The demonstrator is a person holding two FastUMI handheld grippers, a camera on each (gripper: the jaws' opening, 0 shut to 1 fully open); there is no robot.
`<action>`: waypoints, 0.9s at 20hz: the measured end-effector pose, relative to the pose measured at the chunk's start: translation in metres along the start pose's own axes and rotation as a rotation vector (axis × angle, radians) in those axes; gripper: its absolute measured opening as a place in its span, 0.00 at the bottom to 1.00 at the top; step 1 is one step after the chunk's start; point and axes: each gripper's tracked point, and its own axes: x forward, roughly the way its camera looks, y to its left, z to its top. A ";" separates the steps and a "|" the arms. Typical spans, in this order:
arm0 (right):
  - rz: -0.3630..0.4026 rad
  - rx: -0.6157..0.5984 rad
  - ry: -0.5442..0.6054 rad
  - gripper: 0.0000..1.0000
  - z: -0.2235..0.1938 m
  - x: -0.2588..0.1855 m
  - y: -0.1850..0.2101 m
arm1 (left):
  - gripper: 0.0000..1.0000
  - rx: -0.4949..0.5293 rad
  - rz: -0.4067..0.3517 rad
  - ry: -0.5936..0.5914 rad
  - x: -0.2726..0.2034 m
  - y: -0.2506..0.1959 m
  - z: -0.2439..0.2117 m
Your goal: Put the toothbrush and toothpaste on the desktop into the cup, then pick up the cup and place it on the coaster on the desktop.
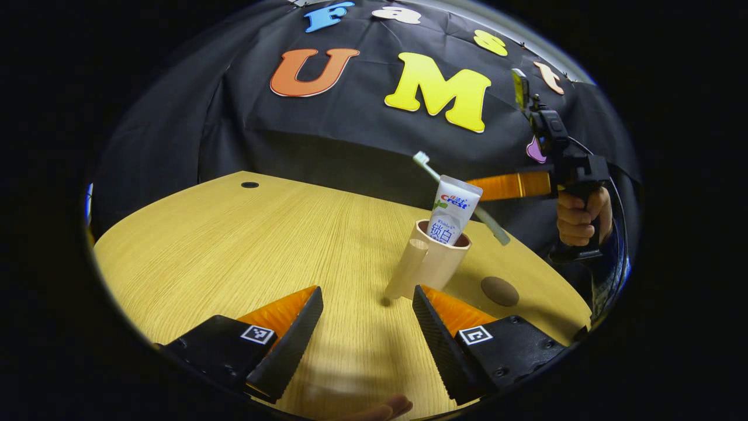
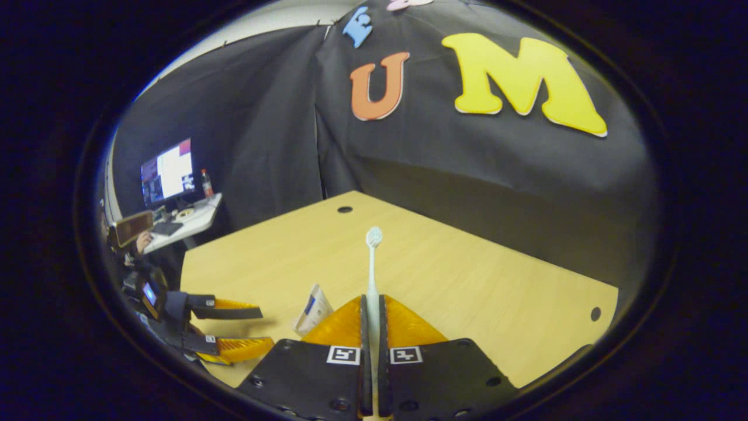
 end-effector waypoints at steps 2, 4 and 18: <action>-0.022 0.055 -0.110 0.04 0.018 -0.002 -0.002 | 0.98 0.001 -0.002 0.002 0.000 -0.001 -0.001; -0.053 0.110 -0.208 0.04 0.032 0.001 -0.007 | 0.99 0.000 -0.004 -0.001 0.001 -0.002 -0.002; -0.018 0.236 -0.389 0.05 0.006 0.024 -0.003 | 0.98 0.008 -0.032 -0.026 -0.010 -0.012 0.003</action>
